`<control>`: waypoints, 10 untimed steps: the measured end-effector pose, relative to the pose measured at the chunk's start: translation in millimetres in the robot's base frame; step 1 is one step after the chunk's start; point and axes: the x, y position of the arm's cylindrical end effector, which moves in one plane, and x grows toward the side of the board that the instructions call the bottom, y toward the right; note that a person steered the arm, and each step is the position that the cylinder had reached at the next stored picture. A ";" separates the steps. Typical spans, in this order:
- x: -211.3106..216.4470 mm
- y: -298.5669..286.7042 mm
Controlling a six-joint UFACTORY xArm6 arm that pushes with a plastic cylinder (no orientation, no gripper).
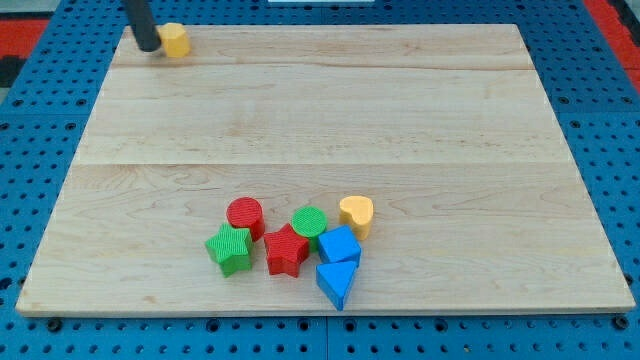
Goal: Point your arm at the bottom left of the board
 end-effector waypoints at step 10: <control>204.5 78.2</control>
